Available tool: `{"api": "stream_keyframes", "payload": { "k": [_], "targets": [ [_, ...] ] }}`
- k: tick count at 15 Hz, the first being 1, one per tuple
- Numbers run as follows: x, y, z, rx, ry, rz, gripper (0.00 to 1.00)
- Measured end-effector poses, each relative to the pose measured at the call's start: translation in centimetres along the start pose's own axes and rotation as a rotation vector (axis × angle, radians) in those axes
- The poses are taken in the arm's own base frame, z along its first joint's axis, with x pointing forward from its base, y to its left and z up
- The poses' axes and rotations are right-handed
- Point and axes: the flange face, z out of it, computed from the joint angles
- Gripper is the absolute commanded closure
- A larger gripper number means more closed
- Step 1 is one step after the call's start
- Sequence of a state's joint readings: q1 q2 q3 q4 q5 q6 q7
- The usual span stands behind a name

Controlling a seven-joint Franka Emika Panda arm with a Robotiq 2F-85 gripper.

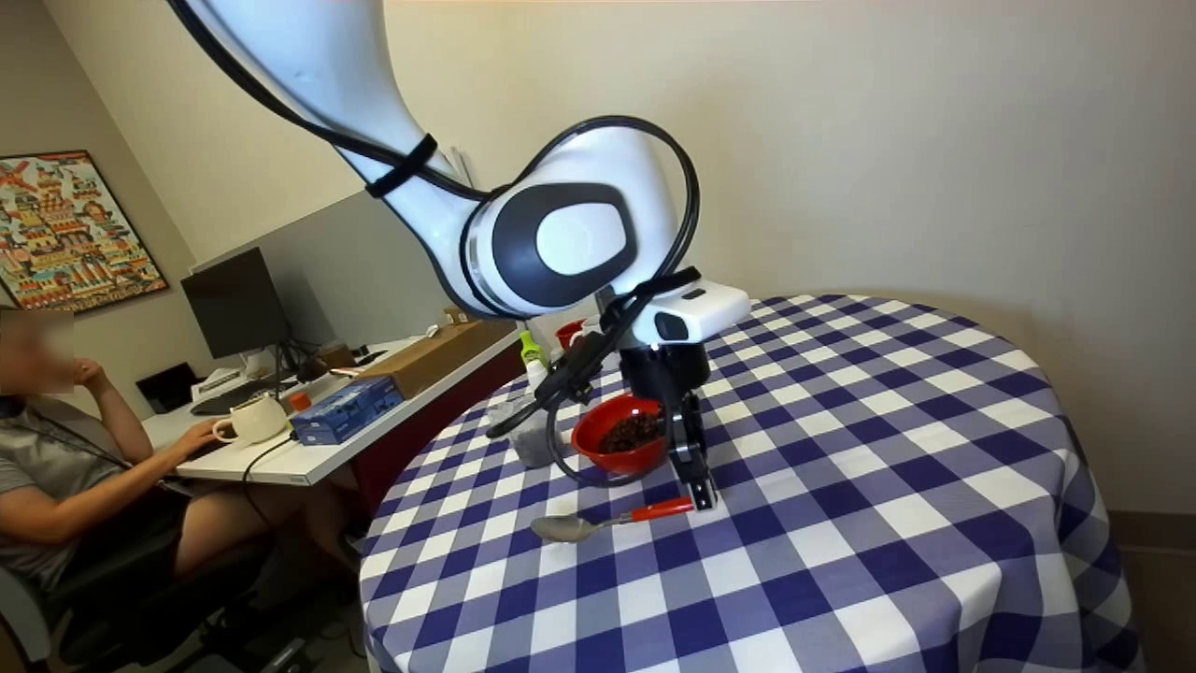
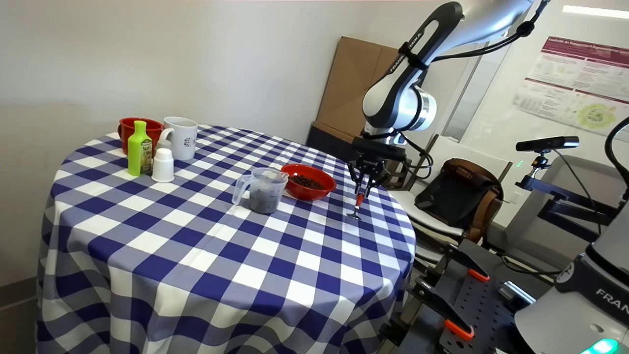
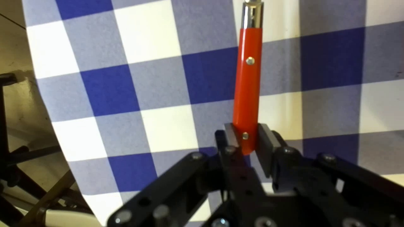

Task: Transfer a spoonful of contents from the orange bowl to the clear jar

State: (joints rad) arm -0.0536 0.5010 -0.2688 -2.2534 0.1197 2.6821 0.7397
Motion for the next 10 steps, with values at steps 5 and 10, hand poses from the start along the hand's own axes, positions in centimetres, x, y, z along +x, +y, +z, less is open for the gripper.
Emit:
{"api": "stream_keyframes", "payload": {
  "k": [5, 10],
  "targets": [
    [-1.1, -2.9, -6.5, 0.045, 0.031, -0.105, 0.95],
    [-2.3, -6.4, -13.1, 0.096, 0.13, -0.169, 0.95]
  ]
}}
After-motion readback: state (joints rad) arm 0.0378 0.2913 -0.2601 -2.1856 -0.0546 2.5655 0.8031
